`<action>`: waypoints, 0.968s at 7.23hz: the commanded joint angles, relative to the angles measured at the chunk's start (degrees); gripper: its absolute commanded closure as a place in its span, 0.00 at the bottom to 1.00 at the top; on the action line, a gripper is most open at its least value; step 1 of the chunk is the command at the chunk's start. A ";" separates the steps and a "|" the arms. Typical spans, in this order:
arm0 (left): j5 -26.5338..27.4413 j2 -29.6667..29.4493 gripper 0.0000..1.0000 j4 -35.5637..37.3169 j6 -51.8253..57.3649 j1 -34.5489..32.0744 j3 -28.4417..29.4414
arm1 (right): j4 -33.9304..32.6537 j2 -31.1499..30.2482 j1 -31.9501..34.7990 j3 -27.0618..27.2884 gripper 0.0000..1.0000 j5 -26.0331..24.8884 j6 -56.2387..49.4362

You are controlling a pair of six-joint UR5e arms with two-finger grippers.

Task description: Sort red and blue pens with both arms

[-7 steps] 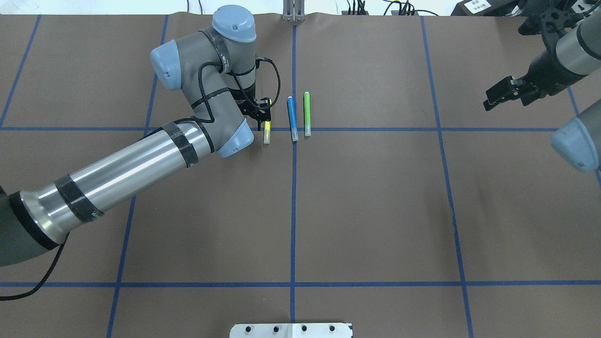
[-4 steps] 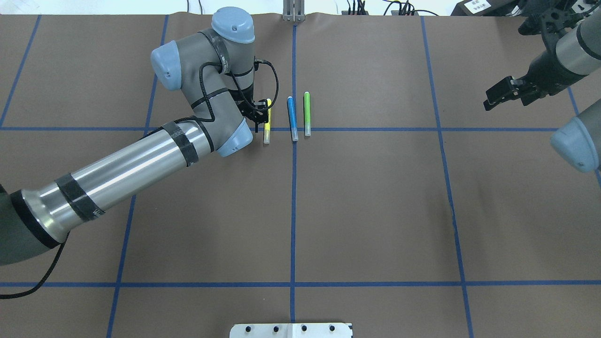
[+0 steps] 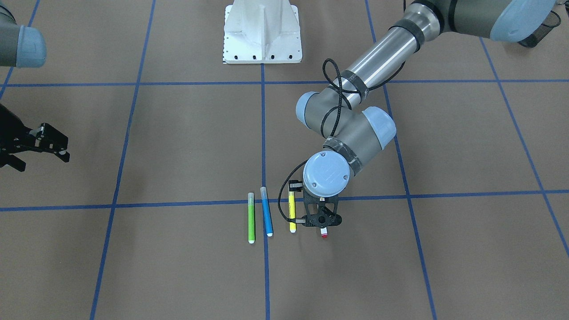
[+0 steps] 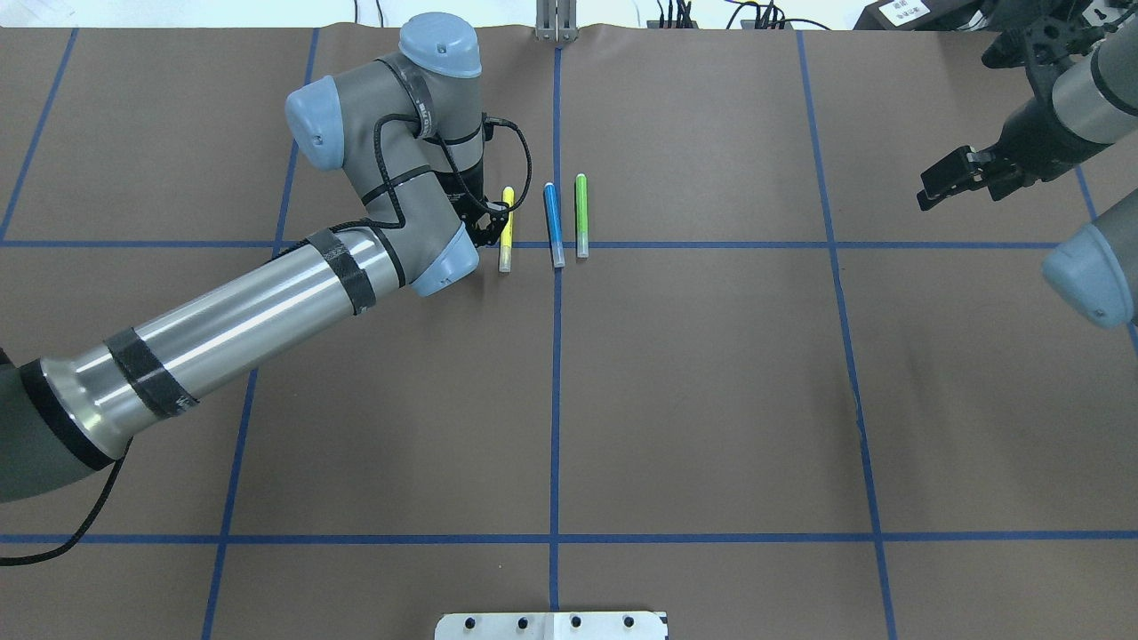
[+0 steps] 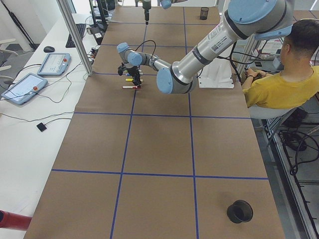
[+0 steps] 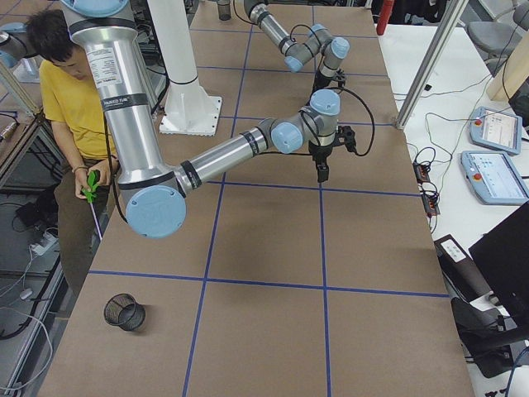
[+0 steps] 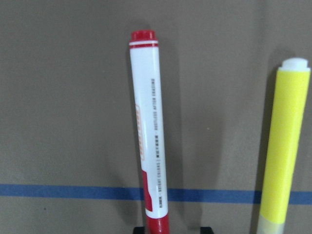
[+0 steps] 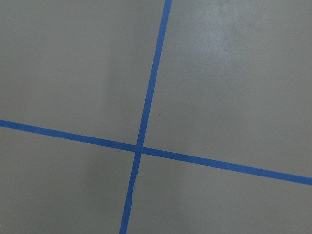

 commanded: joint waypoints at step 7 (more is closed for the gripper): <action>-0.16 0.52 0.58 0.26 -0.01 -0.26 0.30 | 0.00 -0.01 -0.20 -0.09 0.01 -0.21 0.00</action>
